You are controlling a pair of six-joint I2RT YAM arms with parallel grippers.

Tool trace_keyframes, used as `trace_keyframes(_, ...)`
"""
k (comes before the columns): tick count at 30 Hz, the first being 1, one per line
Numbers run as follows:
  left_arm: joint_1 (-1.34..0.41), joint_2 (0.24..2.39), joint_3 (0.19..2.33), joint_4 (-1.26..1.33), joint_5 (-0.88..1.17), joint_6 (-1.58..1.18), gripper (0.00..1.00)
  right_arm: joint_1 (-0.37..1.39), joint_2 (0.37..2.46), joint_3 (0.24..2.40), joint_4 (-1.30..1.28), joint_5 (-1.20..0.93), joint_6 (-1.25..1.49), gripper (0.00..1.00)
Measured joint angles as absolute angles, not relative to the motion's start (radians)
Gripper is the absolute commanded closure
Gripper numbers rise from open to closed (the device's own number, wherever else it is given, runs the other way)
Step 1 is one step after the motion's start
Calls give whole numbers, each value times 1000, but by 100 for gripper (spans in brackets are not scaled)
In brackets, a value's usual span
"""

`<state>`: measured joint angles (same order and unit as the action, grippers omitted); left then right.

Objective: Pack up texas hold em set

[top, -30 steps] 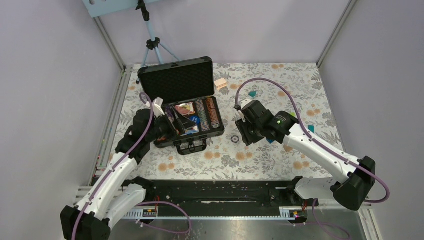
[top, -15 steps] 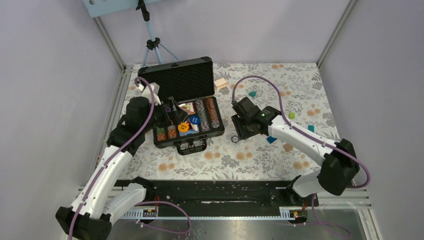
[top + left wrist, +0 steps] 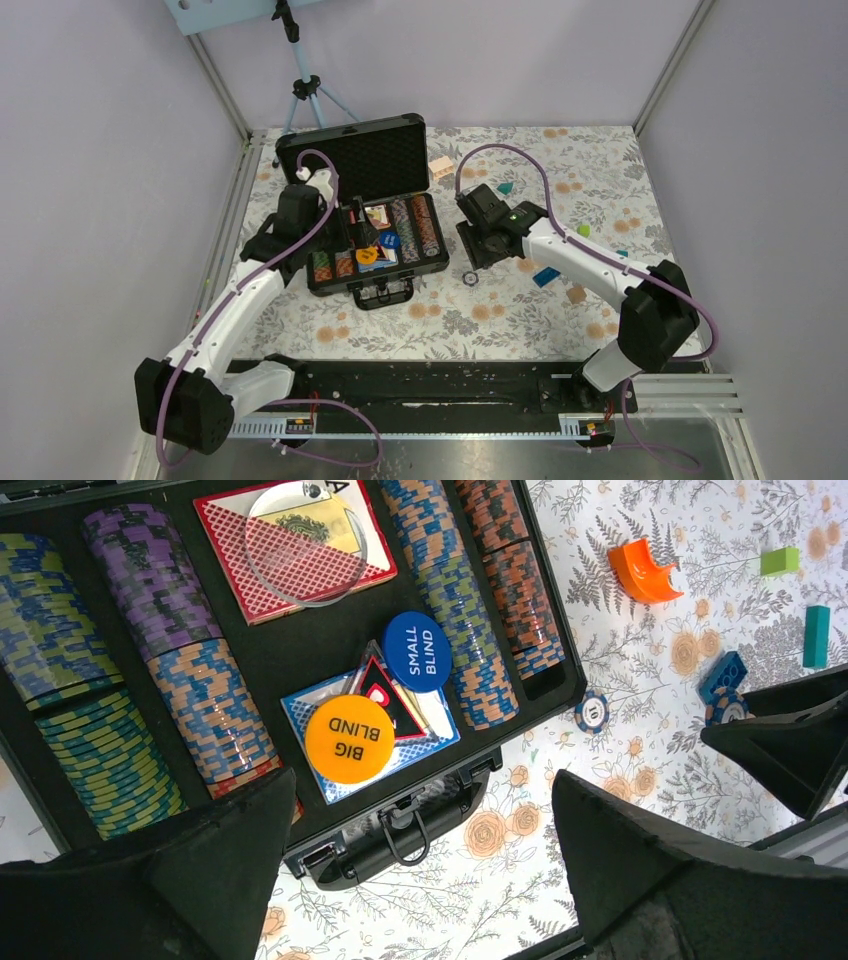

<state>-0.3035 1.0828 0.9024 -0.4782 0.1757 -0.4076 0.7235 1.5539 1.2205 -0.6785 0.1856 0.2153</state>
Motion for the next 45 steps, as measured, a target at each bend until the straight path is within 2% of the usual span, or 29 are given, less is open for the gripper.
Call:
trace_keyframes(8,-291,1089,901,-441,228,-418,3,723,1562,1232,-695,176,196,100)
trace_keyframes(15,-292,1072,859,-403,305,-536,6,732,1511,1250,-765,117,208,100)
trace_keyframes(26,-319,840,706,-351,418,-862,7,930,1325,1428,-975,62,259,100)
trace_keyframes(35,-461,683,660,-295,435,-1069,7,1031,1317,1583,-1146,-42,244,100)
trace_keyframes(45,-683,699,561,-94,387,-1259,9,1087,1348,1639,-1251,-47,182,100)
